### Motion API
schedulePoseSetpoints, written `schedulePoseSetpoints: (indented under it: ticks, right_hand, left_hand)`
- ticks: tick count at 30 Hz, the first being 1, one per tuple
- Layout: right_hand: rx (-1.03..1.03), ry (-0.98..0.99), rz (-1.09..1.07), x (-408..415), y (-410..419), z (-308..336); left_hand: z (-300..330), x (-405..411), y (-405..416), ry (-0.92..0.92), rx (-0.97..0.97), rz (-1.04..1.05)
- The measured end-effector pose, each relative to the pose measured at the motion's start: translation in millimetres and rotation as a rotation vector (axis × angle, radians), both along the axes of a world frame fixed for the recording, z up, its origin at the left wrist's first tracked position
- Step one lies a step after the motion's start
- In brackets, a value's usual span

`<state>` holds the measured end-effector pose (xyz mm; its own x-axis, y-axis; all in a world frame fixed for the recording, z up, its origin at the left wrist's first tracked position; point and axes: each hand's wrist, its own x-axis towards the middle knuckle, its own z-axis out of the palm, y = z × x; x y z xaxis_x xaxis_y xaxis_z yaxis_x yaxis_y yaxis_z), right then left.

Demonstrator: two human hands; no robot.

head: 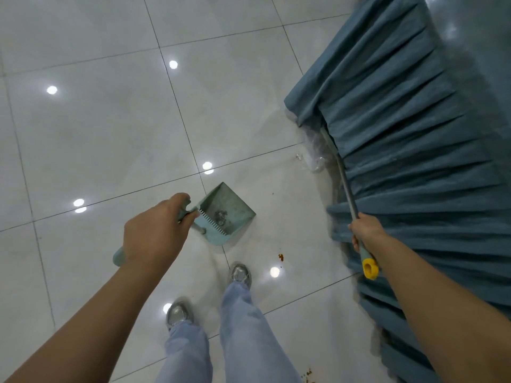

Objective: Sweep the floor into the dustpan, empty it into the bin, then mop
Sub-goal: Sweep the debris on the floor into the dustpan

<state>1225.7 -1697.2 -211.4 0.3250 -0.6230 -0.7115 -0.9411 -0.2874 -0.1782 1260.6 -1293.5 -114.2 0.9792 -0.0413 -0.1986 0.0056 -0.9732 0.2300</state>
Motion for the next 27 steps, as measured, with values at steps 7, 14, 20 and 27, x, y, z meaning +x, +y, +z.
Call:
schedulePoseSetpoints:
  ticks: [7, 14, 20, 27]
  right_hand:
    - [0.118, 0.003, 0.003, -25.4, 32.4, 0.4]
    - [0.2, 0.045, -0.007, -35.7, 65.2, -9.7]
    - [0.097, 0.062, 0.002, 3.2, 59.1, -47.1]
    - [0.117, 0.048, 0.007, 27.1, 29.5, -64.2]
  left_hand:
    - [-0.8, 8.8, 0.9, 0.004, 0.014, 0.004]
    - [-5.4, 3.2, 6.8, 0.004, 0.002, -0.006]
    - [-6.5, 7.6, 6.5, -0.02, 0.024, -0.01]
    - [-12.7, 10.0, -4.2, -0.073, 0.044, -0.021]
